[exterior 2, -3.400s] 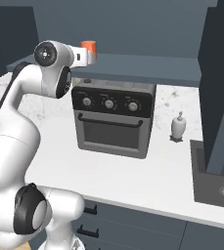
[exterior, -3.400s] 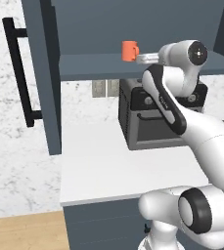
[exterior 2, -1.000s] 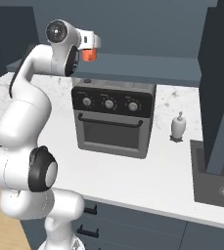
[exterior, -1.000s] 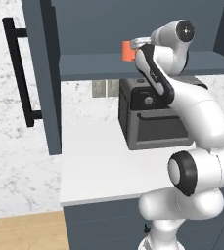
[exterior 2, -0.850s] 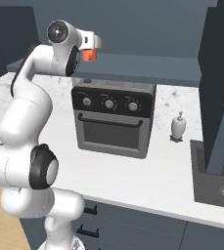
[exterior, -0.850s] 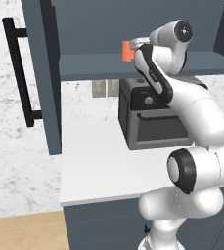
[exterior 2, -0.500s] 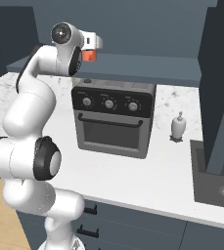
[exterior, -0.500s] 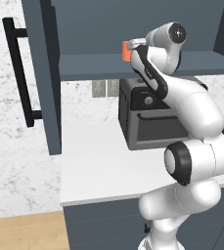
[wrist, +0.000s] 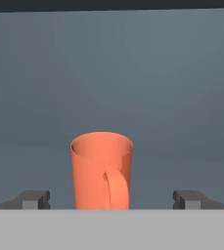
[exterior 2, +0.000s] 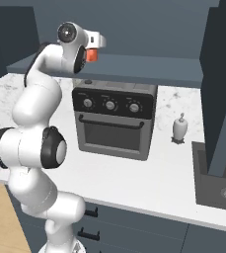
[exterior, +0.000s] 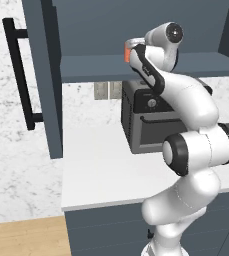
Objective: Gather all objects into one cabinet and sort the glasses and bowls to opposite sides.
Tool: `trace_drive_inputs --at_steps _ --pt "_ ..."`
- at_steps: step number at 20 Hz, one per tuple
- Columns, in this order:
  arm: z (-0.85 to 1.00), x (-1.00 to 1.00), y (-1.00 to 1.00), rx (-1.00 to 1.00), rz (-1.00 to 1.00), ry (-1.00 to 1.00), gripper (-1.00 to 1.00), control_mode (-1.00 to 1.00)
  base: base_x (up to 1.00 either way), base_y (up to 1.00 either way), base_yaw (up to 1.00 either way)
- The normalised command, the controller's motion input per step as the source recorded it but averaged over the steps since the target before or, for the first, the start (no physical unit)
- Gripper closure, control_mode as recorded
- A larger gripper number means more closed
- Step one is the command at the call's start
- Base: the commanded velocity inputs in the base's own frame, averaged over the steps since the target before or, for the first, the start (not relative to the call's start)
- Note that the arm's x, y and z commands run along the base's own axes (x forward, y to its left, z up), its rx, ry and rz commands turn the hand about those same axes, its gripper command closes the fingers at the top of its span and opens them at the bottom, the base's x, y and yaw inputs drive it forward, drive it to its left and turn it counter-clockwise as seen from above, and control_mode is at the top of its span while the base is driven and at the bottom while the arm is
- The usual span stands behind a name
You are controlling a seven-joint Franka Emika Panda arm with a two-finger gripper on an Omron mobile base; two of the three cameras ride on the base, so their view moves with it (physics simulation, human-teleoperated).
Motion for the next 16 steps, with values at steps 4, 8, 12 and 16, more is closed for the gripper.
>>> trace_drive_inputs --at_steps 4,8,12,16 --pt "0.0 0.29 0.01 0.0 0.0 0.0 -1.0 -1.0 0.0 0.0 0.0" --pt "-0.04 0.17 0.04 0.0 0.0 0.0 -1.0 -1.0 0.0 0.0 0.0" --pt "-0.18 0.0 0.12 -0.01 0.0 0.0 -1.0 -1.0 0.0 0.0 0.0" --pt "-0.29 0.0 0.18 -0.04 0.0 0.0 -1.0 -1.0 0.0 0.0 0.0"
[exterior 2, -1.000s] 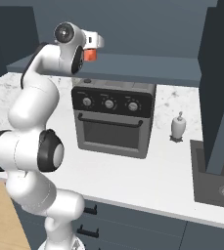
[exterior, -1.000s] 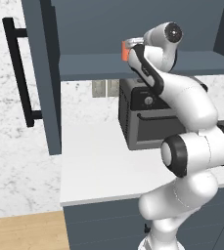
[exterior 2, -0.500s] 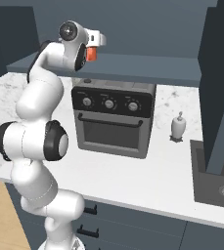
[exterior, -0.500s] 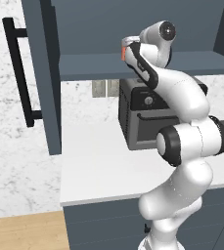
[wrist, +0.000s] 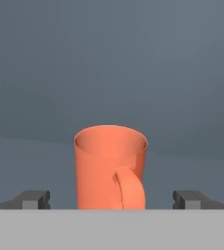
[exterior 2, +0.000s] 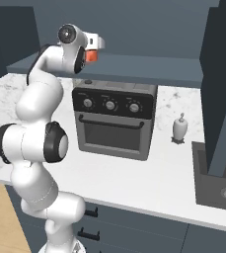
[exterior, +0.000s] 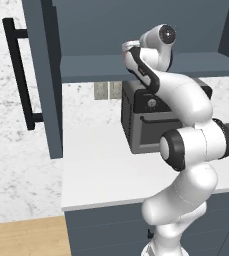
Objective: Gather all objects into one cabinet and sort the glasses and bowls to opposite sides.
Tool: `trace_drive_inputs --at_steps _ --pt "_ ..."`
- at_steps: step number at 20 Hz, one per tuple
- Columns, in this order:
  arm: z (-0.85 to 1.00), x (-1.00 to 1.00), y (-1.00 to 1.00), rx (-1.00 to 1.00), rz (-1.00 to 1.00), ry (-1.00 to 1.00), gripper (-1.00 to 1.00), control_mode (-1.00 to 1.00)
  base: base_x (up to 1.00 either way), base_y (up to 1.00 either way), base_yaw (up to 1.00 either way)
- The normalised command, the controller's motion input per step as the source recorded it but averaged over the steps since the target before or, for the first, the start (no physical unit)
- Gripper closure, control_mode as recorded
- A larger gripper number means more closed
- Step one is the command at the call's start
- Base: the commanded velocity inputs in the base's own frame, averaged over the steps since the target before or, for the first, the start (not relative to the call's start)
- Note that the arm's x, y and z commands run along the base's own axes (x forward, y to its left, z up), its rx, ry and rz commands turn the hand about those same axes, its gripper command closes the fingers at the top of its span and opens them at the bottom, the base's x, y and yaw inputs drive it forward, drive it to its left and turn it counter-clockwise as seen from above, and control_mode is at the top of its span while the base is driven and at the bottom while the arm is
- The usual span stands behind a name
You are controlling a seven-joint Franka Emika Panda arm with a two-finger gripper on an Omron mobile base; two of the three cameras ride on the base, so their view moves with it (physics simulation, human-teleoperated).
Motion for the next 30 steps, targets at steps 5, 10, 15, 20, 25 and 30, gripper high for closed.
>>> trace_drive_inputs --at_steps 5,10,15,20,25,30 --pt "-0.22 0.0 0.06 -0.01 0.0 0.0 -1.0 -1.0 0.0 0.0 0.0" --pt "-0.02 0.09 0.0 0.0 0.0 0.0 -1.0 -1.0 0.0 0.0 0.0" --pt "0.0 0.13 0.0 0.0 0.0 0.0 -1.0 -1.0 0.0 0.0 0.0" --pt "0.0 0.16 0.0 0.0 0.0 0.0 -1.0 -1.0 0.0 0.0 0.0" --pt "-0.01 0.1 0.0 0.0 0.0 0.0 -1.0 -1.0 0.0 0.0 0.0" --pt "-0.08 0.0 0.04 0.0 0.0 0.01 -1.0 -1.0 0.0 0.0 0.0"
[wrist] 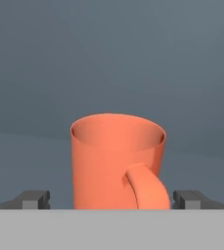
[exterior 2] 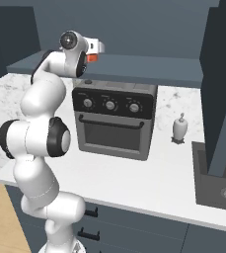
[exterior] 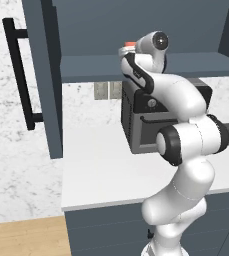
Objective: Gather all objects into one cabinet and sort the glasses and bowls to opposite sides.
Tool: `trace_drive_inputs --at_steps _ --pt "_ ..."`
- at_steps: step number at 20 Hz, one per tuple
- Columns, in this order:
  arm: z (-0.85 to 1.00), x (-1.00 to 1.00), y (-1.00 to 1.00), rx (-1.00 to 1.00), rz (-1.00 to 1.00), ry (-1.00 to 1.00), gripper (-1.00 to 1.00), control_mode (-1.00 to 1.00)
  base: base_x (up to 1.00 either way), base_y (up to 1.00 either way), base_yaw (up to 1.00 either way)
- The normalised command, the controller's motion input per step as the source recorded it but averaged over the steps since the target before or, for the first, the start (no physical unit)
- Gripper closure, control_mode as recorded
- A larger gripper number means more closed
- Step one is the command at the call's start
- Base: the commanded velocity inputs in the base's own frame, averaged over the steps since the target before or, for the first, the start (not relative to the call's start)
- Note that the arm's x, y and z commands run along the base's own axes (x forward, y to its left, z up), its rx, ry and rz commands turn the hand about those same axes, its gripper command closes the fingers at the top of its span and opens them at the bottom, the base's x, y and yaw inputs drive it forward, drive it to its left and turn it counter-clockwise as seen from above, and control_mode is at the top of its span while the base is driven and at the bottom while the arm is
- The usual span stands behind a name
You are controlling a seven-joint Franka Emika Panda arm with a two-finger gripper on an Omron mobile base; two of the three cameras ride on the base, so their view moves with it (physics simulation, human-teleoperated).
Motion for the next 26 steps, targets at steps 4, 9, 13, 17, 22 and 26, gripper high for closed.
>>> trace_drive_inputs --at_steps 4,9,13,17,22,26 --pt "-0.2 0.0 0.18 -0.04 0.0 0.04 1.0 -1.0 0.0 0.0 0.0" --pt "-0.11 0.01 0.18 -0.03 0.0 0.03 1.0 -1.0 0.0 0.0 0.0" --pt "0.01 0.0 0.0 0.0 -0.01 0.0 1.0 -1.0 0.0 0.0 0.0" --pt "0.1 0.0 0.0 0.0 -0.03 -0.02 1.0 -1.0 0.0 0.0 0.0" --pt "0.08 -0.01 0.0 0.0 -0.02 -0.01 1.0 -1.0 0.0 0.0 0.0" --pt "0.08 -0.1 0.0 0.0 0.0 -0.02 1.0 -1.0 0.0 0.0 0.0"
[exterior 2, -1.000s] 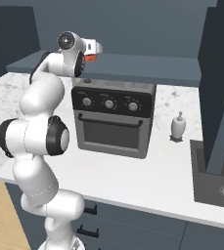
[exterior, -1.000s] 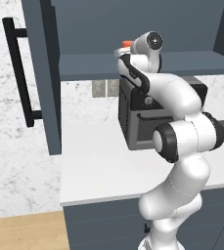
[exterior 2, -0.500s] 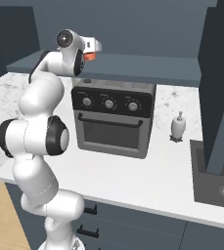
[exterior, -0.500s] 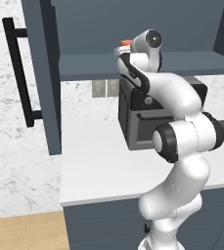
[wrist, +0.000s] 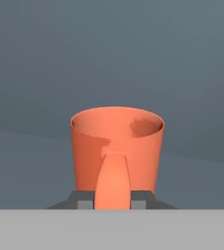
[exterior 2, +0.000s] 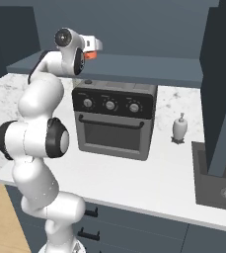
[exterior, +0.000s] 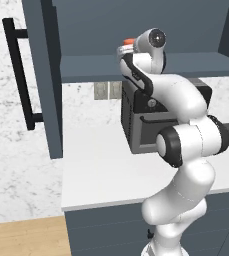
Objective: Gather all objects into one cabinet and sort the glasses and bowls to opposite sides.
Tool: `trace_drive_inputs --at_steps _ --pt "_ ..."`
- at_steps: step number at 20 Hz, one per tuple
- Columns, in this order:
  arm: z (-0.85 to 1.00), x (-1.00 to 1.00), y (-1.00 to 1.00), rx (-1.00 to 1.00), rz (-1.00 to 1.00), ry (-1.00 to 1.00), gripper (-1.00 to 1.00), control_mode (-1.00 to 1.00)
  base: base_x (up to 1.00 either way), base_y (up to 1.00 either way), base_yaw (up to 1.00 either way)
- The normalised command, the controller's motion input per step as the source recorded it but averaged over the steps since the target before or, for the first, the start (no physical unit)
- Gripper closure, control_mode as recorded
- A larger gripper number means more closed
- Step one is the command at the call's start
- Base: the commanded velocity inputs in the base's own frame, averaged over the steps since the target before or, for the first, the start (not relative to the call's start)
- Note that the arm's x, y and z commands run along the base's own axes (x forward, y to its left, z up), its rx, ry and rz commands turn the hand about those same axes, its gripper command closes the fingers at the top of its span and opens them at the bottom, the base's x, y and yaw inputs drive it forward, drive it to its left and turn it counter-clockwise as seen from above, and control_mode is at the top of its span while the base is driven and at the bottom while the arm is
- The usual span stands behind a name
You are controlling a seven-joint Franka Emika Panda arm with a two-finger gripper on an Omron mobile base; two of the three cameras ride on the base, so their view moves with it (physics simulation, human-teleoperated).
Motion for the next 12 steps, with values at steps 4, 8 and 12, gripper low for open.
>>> trace_drive_inputs --at_steps 4,8,12 --pt "0.07 -0.17 0.0 0.0 0.0 -0.05 1.0 -1.0 0.0 0.0 0.0" --pt "0.03 -0.19 0.0 0.0 0.0 -0.06 1.0 -1.0 0.0 0.0 0.0" --pt "0.0 -0.21 0.0 0.0 0.0 -0.05 1.0 -1.0 0.0 0.0 0.0"
